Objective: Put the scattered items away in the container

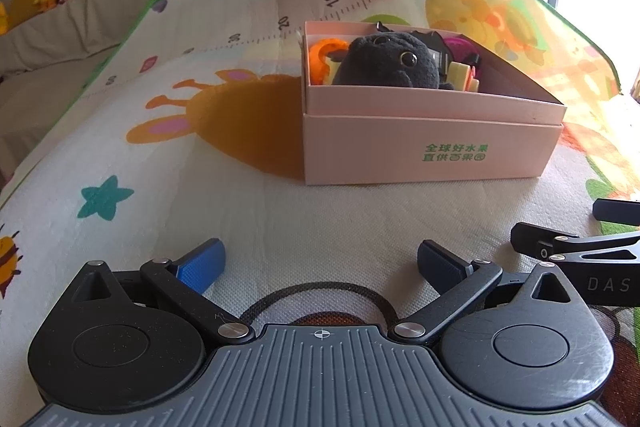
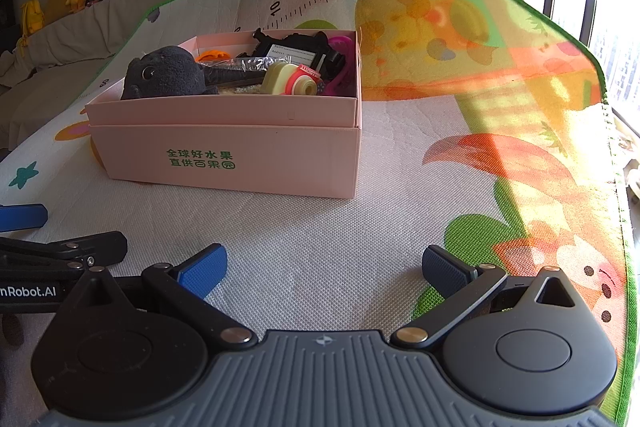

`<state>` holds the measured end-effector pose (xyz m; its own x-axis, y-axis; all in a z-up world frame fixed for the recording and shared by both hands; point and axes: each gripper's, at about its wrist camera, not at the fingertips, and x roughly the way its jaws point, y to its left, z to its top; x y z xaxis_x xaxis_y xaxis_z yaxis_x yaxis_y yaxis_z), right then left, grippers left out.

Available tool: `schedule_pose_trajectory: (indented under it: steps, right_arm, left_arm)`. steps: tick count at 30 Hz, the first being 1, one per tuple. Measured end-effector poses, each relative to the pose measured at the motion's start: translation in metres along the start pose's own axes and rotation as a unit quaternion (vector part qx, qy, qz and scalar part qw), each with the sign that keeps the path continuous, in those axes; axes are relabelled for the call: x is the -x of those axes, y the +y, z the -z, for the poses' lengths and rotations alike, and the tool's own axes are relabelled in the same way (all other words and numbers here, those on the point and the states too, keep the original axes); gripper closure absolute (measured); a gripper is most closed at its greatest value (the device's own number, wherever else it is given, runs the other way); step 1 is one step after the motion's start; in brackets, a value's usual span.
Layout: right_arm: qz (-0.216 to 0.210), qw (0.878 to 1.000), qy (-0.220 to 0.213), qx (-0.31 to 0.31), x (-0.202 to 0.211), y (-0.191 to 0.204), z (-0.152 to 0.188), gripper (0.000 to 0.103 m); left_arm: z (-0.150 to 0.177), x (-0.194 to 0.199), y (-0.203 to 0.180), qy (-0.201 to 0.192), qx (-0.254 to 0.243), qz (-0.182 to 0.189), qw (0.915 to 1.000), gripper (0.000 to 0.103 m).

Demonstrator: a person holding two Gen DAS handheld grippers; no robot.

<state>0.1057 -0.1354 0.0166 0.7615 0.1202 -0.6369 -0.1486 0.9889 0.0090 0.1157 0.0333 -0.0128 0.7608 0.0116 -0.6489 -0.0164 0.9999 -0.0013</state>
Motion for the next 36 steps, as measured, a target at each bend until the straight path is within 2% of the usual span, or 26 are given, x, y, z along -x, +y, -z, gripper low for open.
schedule_pose_trajectory:
  steps: [18,32,36]
  right_arm:
    - [0.0,1.0,0.0,0.0,0.0005,-0.0001,0.0002,0.0]
    - [0.0,1.0,0.0,0.0,0.0012,0.0,0.0002,0.0]
    - [0.0,1.0,0.0,0.0,0.001,0.0,0.0002,0.0]
  left_arm:
    - [0.0002,0.002,0.0034,-0.004,0.009,0.009,0.9999,0.0]
    - [-0.0003,-0.0002,-0.0031,0.004,-0.006,-0.006,1.0,0.0]
    - [-0.0013,-0.0004,-0.0004,0.008,-0.008,0.002,0.9999,0.0]
